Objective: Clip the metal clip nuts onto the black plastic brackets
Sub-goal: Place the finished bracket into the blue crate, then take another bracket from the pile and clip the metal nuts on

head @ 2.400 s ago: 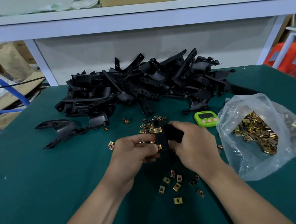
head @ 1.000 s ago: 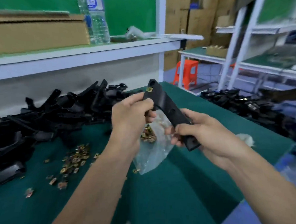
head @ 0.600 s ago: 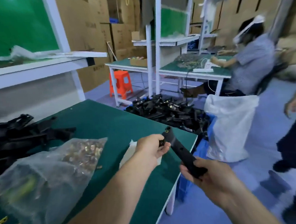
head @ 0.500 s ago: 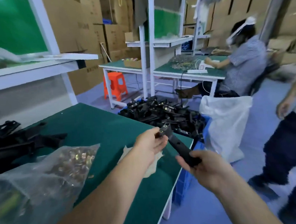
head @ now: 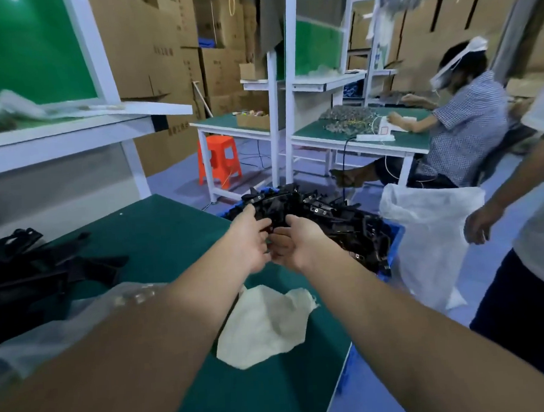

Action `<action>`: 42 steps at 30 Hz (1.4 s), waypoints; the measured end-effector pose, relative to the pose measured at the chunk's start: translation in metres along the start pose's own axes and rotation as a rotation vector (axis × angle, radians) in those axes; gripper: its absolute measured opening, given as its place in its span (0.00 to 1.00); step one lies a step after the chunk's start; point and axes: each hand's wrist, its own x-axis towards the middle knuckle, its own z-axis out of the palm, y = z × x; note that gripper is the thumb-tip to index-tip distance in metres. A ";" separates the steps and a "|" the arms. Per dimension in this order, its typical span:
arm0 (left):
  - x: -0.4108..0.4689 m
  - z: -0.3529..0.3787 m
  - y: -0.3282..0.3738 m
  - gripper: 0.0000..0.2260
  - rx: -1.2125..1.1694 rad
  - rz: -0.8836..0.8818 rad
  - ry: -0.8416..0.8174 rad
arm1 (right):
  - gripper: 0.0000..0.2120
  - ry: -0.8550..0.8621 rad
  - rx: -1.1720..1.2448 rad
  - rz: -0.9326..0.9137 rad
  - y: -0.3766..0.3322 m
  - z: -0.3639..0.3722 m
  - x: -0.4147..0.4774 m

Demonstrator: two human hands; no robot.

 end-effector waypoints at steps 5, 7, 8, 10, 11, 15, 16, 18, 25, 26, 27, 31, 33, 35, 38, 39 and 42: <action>-0.044 -0.026 -0.011 0.12 0.214 0.309 0.351 | 0.09 -0.123 -0.167 -0.165 0.031 0.029 -0.055; -0.074 -0.052 -0.019 0.16 0.483 0.542 0.569 | 0.11 -0.192 -0.152 -0.175 0.048 0.045 -0.081; -0.090 -0.068 -0.022 0.18 0.606 0.617 0.638 | 0.11 -0.229 -0.157 -0.167 0.058 0.055 -0.094; -0.125 -0.106 -0.022 0.17 0.752 0.700 0.705 | 0.10 -0.304 -0.193 -0.149 0.081 0.075 -0.114; -0.143 -0.125 -0.021 0.14 0.778 0.730 0.736 | 0.10 -0.343 -0.225 -0.144 0.094 0.086 -0.122; -0.216 -0.204 -0.026 0.08 0.807 0.806 1.023 | 0.10 -0.488 -0.314 -0.135 0.155 0.137 -0.147; -0.231 -0.224 -0.031 0.15 0.804 0.788 1.132 | 0.10 -0.521 -0.342 -0.134 0.170 0.151 -0.151; -0.260 -0.262 -0.041 0.24 0.790 0.670 1.322 | 0.07 -0.595 -0.384 -0.118 0.200 0.178 -0.159; -0.339 -0.379 -0.092 0.11 0.873 0.429 1.313 | 0.13 -0.674 -0.755 -0.164 0.277 0.264 -0.153; -0.344 -0.391 -0.100 0.08 0.897 0.388 1.302 | 0.16 -0.674 -0.841 -0.199 0.283 0.274 -0.148; -0.347 -0.400 -0.107 0.05 0.922 0.347 1.300 | 0.18 -0.679 -0.922 -0.232 0.288 0.282 -0.143; -0.344 -0.432 -0.132 0.13 0.973 0.260 1.233 | 0.25 -0.670 -1.148 -0.390 0.308 0.309 -0.117; -0.339 -0.441 -0.139 0.20 1.031 0.212 1.144 | 0.27 -0.676 -1.232 -0.453 0.318 0.321 -0.107; -0.333 -0.447 -0.145 0.21 1.099 0.189 1.145 | 0.28 -0.698 -1.327 -0.489 0.326 0.333 -0.099; -0.325 -0.454 -0.149 0.09 0.988 0.318 1.227 | 0.25 -0.740 -1.400 -0.501 0.342 0.352 -0.089; -0.324 -0.455 -0.151 0.06 0.968 0.362 1.242 | 0.22 -0.746 -1.418 -0.518 0.347 0.357 -0.088; -0.321 -0.455 -0.155 0.04 0.956 0.409 1.258 | 0.16 -0.725 -1.463 -0.572 0.365 0.374 -0.091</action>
